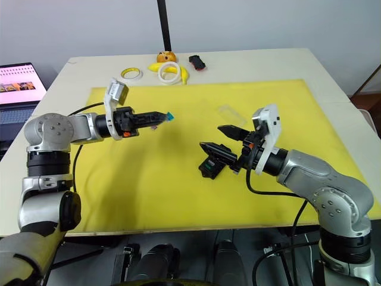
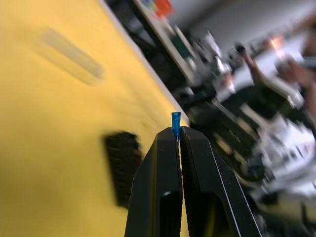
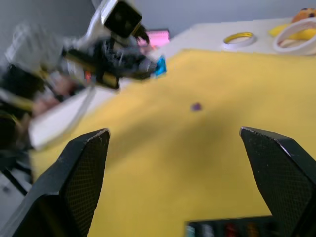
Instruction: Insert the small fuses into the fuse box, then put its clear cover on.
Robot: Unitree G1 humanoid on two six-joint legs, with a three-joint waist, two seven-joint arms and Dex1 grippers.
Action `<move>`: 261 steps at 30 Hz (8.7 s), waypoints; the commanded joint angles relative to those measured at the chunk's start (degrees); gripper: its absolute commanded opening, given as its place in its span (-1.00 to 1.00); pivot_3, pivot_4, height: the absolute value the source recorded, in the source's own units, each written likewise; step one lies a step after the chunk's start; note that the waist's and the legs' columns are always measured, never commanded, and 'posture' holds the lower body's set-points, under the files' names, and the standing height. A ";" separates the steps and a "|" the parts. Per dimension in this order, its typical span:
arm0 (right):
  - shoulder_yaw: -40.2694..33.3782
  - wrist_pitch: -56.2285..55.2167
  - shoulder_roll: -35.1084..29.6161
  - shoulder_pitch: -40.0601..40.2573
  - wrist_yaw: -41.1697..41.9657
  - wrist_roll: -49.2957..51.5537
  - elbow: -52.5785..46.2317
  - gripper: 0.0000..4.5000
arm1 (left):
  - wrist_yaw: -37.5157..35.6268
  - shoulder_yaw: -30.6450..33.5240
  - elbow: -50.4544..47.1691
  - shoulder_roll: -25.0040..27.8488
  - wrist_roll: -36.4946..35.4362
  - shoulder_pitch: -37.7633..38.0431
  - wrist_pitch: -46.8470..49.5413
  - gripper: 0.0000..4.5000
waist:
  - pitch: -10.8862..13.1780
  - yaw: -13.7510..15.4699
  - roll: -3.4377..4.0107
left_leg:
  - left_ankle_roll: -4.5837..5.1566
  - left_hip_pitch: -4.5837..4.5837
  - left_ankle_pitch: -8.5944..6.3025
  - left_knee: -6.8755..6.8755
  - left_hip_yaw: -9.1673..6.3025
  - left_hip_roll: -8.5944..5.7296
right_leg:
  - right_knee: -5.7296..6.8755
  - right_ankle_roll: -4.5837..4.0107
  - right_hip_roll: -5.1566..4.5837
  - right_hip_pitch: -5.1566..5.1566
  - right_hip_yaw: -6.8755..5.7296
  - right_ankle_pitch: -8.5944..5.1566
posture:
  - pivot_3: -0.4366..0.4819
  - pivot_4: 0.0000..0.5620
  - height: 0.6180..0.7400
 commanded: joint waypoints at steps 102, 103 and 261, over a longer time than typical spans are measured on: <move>19.74 -14.21 -12.62 0.48 7.11 -41.02 2.74 -1.00 | -20.18 -30.33 13.31 -6.83 37.50 -2.77 -70.74 0.98 | 0.02 0.01 -0.03 | 0.07 -0.04 -0.03 0.01 0.12 -0.01 | -0.11 0.01 0.04 0.03 -0.04 0.00 | -0.05 -0.47 1.00; 19.86 -14.34 -12.50 0.57 7.38 -41.59 2.80 -1.00 | -20.19 -30.30 13.36 -6.85 37.52 -2.82 -70.75 0.98 | 0.02 0.01 -0.03 | 0.07 -0.04 -0.03 0.01 0.12 -0.01 | -0.10 0.01 0.04 0.02 -0.05 0.00 | -0.05 -0.47 1.00; 10.61 -9.54 -6.40 -6.10 14.63 -21.89 -1.73 0.99 | 6.09 3.30 50.29 7.43 18.01 -13.14 -14.71 1.00 | 0.03 -0.15 -0.24 | 0.07 -0.04 -0.03 0.04 0.11 -0.04 | 0.10 0.01 0.01 -0.12 -0.05 0.00 | -0.05 -0.47 1.00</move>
